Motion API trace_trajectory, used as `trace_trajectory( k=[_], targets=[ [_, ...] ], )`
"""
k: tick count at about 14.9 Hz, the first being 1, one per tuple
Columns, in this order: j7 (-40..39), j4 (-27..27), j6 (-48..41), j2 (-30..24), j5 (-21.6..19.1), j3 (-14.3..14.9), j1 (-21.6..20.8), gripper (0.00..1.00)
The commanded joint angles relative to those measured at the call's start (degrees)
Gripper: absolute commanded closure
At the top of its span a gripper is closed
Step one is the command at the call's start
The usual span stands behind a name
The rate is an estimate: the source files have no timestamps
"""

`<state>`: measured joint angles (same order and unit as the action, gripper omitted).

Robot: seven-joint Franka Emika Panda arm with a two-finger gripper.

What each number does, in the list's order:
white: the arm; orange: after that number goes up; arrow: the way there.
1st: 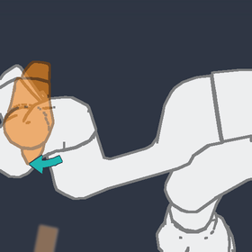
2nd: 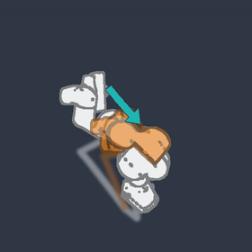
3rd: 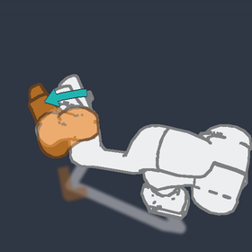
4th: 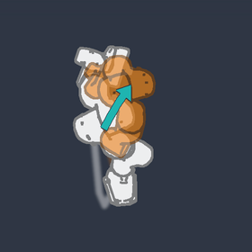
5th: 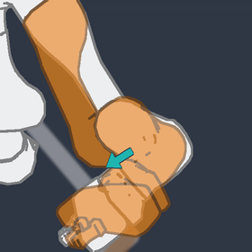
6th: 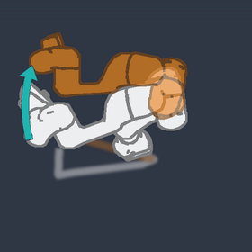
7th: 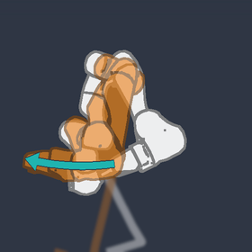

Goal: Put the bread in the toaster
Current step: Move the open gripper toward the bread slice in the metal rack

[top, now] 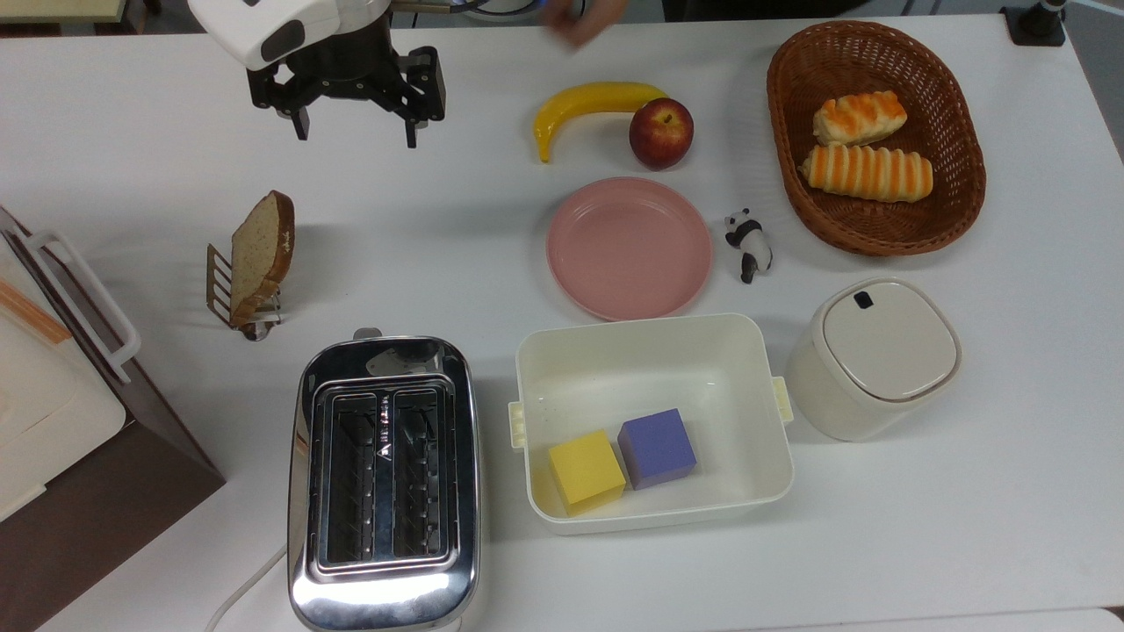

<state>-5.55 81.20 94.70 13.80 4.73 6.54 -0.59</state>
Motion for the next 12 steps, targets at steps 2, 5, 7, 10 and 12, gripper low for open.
trace_trajectory(
  k=[2, 5, 7, 10, 12],
  targets=[
    [-1.13, 1.06, 0.75, -0.88, 0.45, -0.03, -0.03, 0.00],
    [-1.13, 1.15, 0.66, -0.88, 0.02, -0.03, 0.06, 0.00],
    [-1.39, 1.24, 0.66, -0.88, 0.02, -0.03, -0.03, 0.00],
    [-1.39, 1.24, 0.75, -0.88, -0.16, -0.03, -0.03, 0.00],
    [-1.39, 1.24, 0.66, -0.97, -0.16, -0.03, -0.03, 0.00]
  ],
)
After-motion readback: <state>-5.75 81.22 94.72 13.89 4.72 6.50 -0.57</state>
